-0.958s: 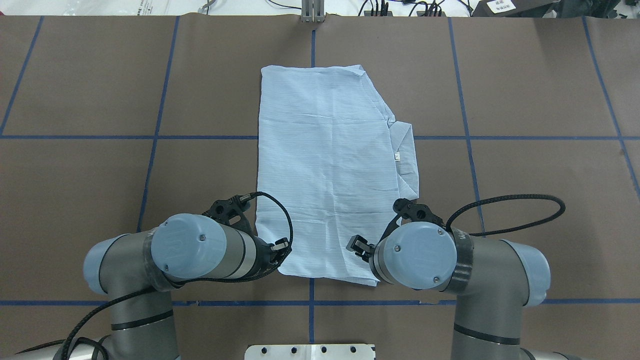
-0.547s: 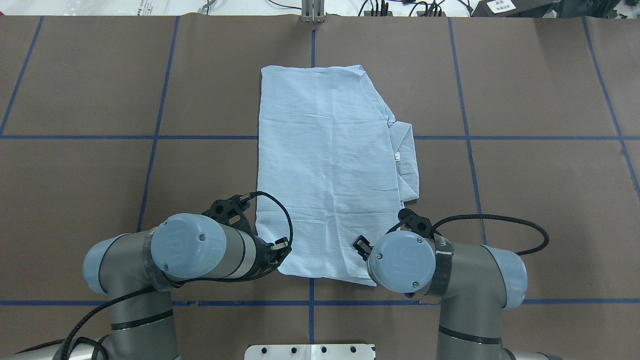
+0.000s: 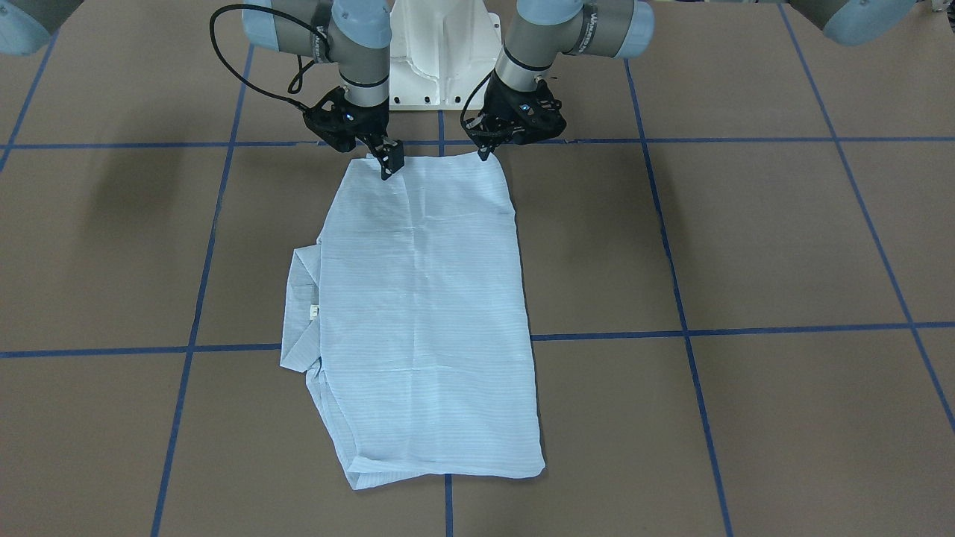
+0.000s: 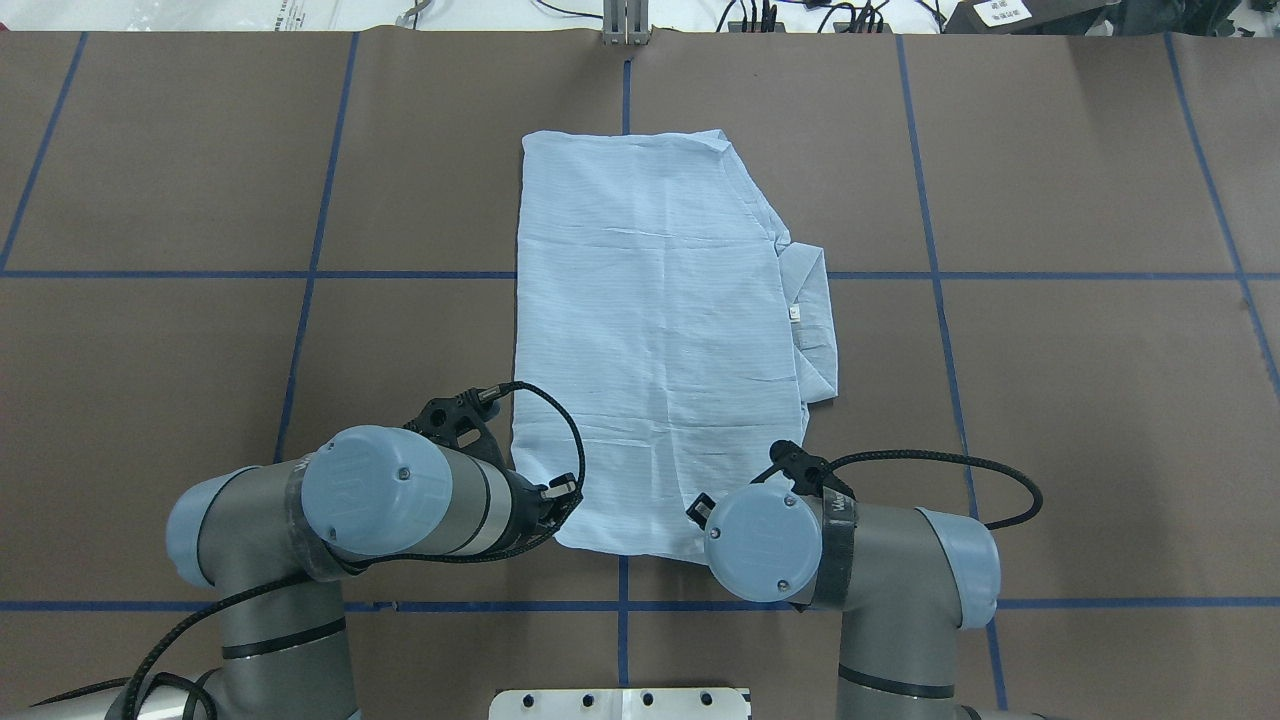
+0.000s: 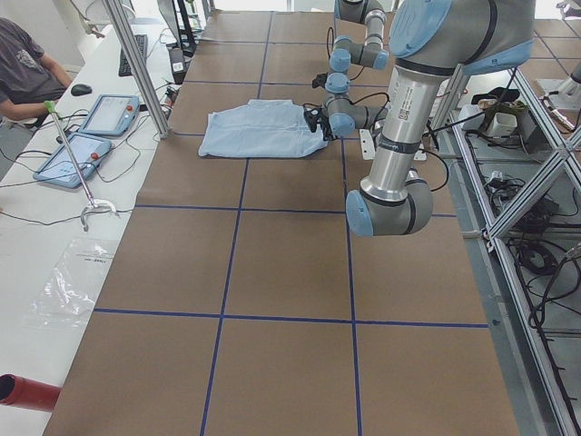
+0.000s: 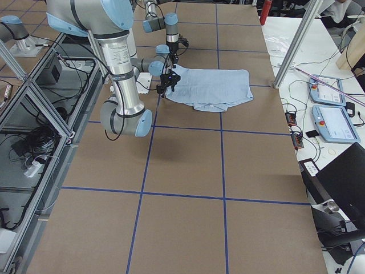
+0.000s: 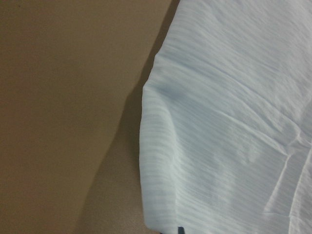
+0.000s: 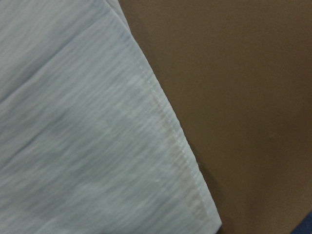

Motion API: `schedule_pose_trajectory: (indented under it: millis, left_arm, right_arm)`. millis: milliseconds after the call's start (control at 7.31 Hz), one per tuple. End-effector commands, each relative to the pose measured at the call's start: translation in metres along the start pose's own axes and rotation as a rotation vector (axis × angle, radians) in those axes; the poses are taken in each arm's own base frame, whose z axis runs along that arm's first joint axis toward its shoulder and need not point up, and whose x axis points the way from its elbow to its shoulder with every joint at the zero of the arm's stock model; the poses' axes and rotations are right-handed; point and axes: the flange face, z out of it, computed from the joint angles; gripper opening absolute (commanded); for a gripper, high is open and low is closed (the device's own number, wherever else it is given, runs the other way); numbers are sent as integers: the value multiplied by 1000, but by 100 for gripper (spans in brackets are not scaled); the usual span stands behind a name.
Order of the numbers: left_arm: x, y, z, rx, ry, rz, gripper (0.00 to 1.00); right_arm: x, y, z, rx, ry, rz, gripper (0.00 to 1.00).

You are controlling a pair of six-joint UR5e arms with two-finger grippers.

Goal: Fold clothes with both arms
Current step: 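Hold the near shirt corners with both grippers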

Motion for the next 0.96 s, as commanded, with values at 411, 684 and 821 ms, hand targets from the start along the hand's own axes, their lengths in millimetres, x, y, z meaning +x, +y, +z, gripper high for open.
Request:
schedule_pose_trajectory:
  millis: [411,684,821]
  left_arm:
    - [0,-1,0,0,-1,-1,0]
    - [-2,-2,3,3,-6,-2,0]
    - [-2,-2,4,5,-6,-2,0]
  right_arm:
    - [3,10,0,-11,3,-20,85]
    - [0,11,-3,-13,-5,-19,76]
    - [0,11,-3,-14,-7,-19,72]
